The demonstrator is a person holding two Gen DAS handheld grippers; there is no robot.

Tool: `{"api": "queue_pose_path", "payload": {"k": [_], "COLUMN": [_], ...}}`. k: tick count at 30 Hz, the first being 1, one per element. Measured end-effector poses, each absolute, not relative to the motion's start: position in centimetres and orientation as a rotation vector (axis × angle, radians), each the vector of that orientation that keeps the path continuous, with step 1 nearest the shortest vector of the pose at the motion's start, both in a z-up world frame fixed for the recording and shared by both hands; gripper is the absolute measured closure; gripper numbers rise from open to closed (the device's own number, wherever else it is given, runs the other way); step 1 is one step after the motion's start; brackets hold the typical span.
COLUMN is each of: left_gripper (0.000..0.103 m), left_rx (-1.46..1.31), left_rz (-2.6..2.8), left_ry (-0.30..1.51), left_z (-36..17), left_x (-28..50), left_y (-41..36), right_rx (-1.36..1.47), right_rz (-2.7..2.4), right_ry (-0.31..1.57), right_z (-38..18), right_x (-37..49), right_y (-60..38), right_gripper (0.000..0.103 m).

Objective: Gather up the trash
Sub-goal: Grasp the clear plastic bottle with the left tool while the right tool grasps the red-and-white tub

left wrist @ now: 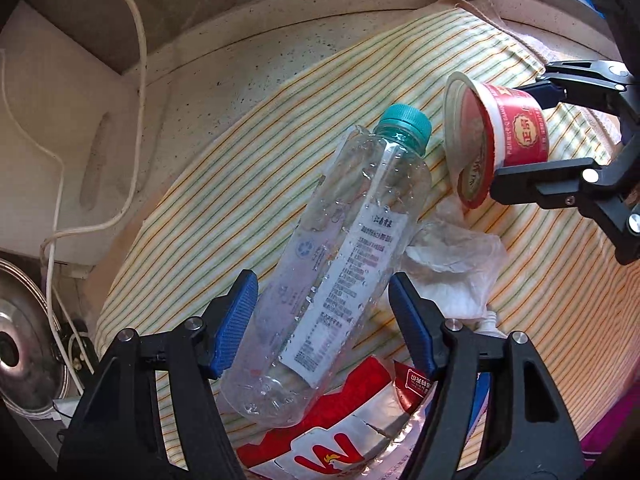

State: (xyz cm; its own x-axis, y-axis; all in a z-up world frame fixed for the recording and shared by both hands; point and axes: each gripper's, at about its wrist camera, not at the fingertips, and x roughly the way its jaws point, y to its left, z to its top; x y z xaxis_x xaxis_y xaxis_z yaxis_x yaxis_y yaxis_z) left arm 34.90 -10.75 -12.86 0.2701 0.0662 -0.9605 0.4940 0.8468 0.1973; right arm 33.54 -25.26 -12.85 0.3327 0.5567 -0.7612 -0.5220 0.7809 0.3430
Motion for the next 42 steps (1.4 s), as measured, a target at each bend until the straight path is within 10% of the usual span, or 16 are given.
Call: {"api": "queue_pose_path", "payload": {"k": [42], "left_gripper": [0.046], "left_rx": [0.177], "left_rz": [-0.302], "left_ry": [1.194], "left_z": [-8.9], "left_x": [35.6], "left_y": [-10.2], "right_rx": [0.163], "right_rz": [0.627], "right_ry": [0.857], "right_z": [-8.0], "right_x": [30.8], "right_y": [-30.8], "right_gripper": [0.031]}}
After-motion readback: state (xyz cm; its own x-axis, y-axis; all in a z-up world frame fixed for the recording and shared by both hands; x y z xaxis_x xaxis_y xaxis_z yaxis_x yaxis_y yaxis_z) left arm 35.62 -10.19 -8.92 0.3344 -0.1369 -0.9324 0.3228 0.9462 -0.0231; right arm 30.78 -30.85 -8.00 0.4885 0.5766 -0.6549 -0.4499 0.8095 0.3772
